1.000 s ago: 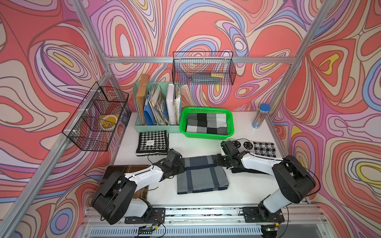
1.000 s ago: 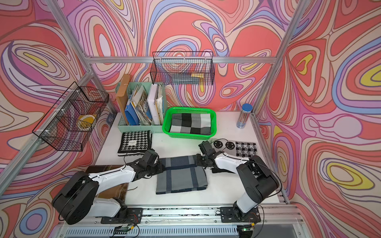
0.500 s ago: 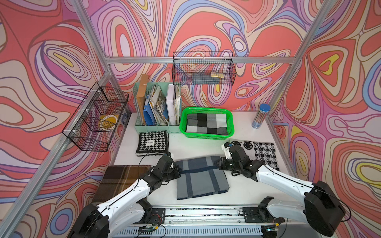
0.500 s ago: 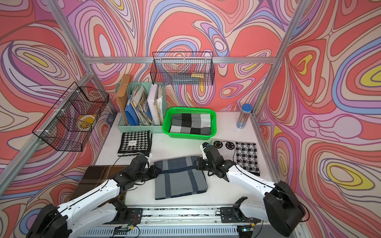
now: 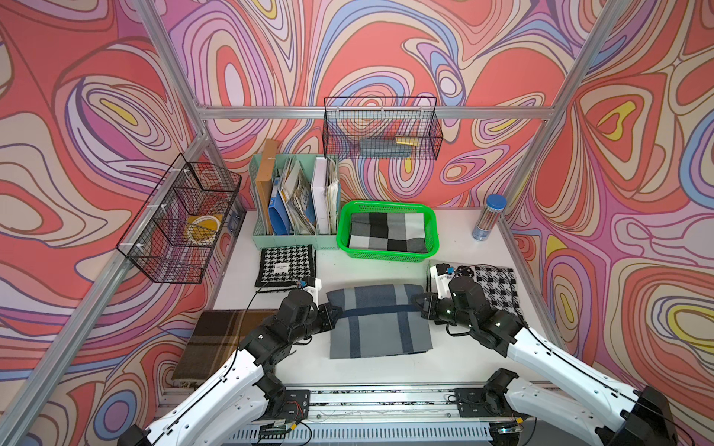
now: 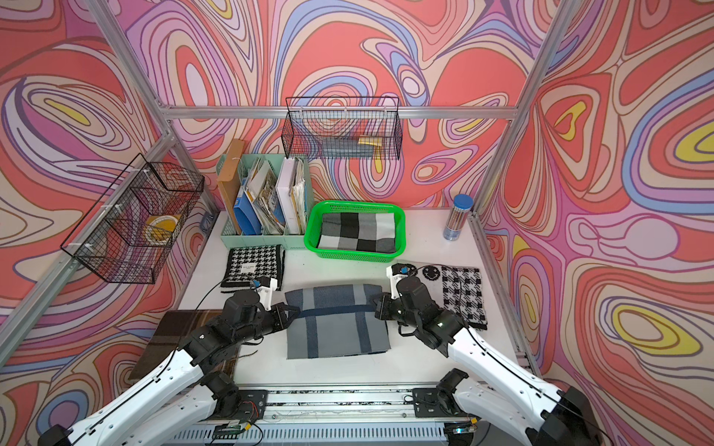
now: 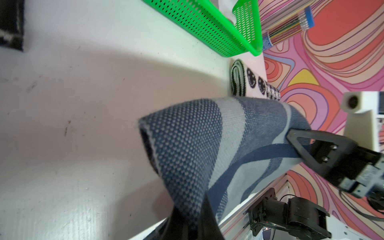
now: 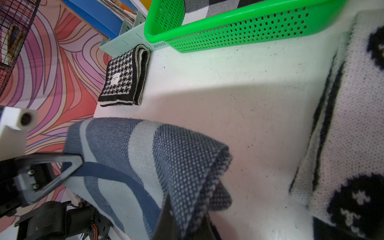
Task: Put the folded scarf in the basket
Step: Place the scarf in the basket.
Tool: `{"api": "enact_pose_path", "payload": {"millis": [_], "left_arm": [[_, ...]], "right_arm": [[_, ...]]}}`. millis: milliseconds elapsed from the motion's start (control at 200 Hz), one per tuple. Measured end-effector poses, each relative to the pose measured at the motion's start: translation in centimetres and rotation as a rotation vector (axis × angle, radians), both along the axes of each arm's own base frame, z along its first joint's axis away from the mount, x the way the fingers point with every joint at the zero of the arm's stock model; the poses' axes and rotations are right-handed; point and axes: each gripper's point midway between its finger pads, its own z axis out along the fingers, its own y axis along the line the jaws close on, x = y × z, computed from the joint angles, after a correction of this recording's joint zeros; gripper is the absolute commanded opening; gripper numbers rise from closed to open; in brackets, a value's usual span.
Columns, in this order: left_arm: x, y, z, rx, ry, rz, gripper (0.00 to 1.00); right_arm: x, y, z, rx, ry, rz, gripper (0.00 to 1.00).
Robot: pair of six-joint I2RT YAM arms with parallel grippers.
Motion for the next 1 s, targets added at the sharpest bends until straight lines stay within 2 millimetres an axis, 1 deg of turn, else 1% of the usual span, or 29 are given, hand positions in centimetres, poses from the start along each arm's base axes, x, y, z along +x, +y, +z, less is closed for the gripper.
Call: {"api": "enact_pose_path", "payload": {"millis": [40, 155, 290, 380, 531, 591, 686, 811, 941, 946, 1001], "left_arm": [[0.3, -0.2, 1.2, -0.007, -0.019, -0.005, 0.00], [0.9, -0.7, 3.3, -0.010, -0.045, -0.011, 0.00], [1.6, -0.9, 4.0, 0.007, -0.047, -0.011, 0.00], [2.0, -1.1, 4.4, 0.021, -0.051, -0.011, 0.00], [3.4, -1.3, 5.8, 0.051, -0.083, 0.000, 0.00], [4.4, -1.5, 6.5, 0.074, -0.101, 0.012, 0.00], [5.8, -1.8, 7.0, 0.110, -0.114, 0.021, 0.00], [8.1, -2.8, 7.5, 0.150, -0.127, 0.024, 0.00], [11.2, -3.5, 7.9, 0.179, -0.130, 0.032, 0.00], [11.6, -3.5, 7.9, 0.182, -0.129, 0.035, 0.00], [13.0, -3.7, 8.3, 0.186, -0.133, 0.040, 0.00]], "right_arm": [[0.1, -0.3, 0.4, -0.007, -0.009, -0.016, 0.00], [0.7, -1.0, 2.3, -0.018, -0.049, -0.055, 0.00], [1.5, -1.6, 4.1, -0.049, -0.088, -0.089, 0.00], [2.1, -1.8, 4.8, -0.081, -0.096, -0.104, 0.00], [3.4, -2.0, 5.8, -0.143, -0.113, -0.129, 0.00], [4.1, -2.1, 6.4, -0.167, -0.128, -0.145, 0.00], [5.1, -2.2, 7.1, -0.203, -0.147, -0.167, 0.00], [7.3, -2.2, 8.5, -0.254, -0.181, -0.194, 0.00], [9.8, -2.6, 9.2, -0.304, -0.197, -0.223, 0.00], [10.0, -2.6, 9.2, -0.308, -0.197, -0.226, 0.00], [11.2, -3.0, 9.3, -0.326, -0.199, -0.239, 0.00]]}}
